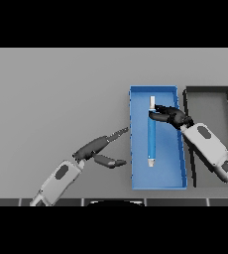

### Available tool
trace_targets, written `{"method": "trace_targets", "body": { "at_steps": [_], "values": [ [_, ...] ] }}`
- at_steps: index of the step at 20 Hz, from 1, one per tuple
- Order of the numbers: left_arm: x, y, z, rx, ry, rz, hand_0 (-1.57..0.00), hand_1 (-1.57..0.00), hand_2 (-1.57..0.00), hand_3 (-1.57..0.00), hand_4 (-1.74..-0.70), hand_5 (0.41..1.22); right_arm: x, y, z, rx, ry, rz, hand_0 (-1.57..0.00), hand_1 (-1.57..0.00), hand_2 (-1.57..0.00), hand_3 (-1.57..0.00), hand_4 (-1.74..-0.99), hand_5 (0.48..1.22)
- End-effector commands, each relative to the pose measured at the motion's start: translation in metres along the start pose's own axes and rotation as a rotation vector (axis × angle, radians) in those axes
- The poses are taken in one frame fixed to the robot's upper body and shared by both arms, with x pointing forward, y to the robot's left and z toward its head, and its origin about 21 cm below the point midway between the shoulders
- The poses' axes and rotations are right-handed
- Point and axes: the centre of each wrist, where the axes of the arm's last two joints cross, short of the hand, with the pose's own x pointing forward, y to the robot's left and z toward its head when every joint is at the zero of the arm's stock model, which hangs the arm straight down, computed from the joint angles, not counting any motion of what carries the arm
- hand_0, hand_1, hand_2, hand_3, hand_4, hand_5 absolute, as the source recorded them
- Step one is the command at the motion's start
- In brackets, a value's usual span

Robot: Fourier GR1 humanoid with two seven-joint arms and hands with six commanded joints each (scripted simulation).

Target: Pick up the blue pipe and place it into the blue bin.

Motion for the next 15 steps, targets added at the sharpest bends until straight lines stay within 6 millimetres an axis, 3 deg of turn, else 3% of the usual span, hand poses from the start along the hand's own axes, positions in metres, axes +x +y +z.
{"method": "trace_targets", "body": {
  "at_steps": [1, 5, 15],
  "values": [
    [0.0002, -0.0030, -0.0013, -0.002, 0.005, 0.001, 0.00, 0.00, 0.00, 0.00, -0.90, 0.453, 0.0007, -0.0031, 0.0012, -0.013, -0.008, 0.015, -0.09, -0.08, -0.08, -0.06, -1.126, 0.794],
    [-0.0031, -0.0041, 0.0031, 0.002, -0.006, 0.010, 0.00, 0.00, 0.00, 0.00, -0.91, 0.459, -0.0011, -0.0030, -0.0013, -0.041, -0.001, 0.010, -0.04, -0.03, -0.03, -0.02, -1.122, 0.705],
    [-0.0003, 0.0026, -0.0052, 0.000, -0.010, 0.027, 0.00, 0.00, 0.00, 0.00, -0.92, 0.468, -0.0031, -0.0020, -0.0044, -0.004, -0.036, -0.006, -0.01, -0.01, -0.01, -0.01, -1.129, 0.677]
  ]
}}
